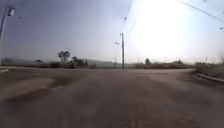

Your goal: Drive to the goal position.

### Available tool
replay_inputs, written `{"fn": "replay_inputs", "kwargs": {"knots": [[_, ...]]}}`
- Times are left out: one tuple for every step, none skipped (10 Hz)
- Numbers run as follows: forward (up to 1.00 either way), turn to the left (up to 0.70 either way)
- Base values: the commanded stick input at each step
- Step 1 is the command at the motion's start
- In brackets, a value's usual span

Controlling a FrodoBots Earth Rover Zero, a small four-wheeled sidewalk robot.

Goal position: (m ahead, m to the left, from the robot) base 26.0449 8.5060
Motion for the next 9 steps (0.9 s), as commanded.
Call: {"fn": "replay_inputs", "kwargs": {"knots": [[0.85, 0.0], [0.85, 0.0], [0.85, 0.0], [0.85, 0.0], [0.85, 0.0], [0.85, 0.0], [0.85, 0.0], [0.85, 0.0], [0.85, 0.0]]}}
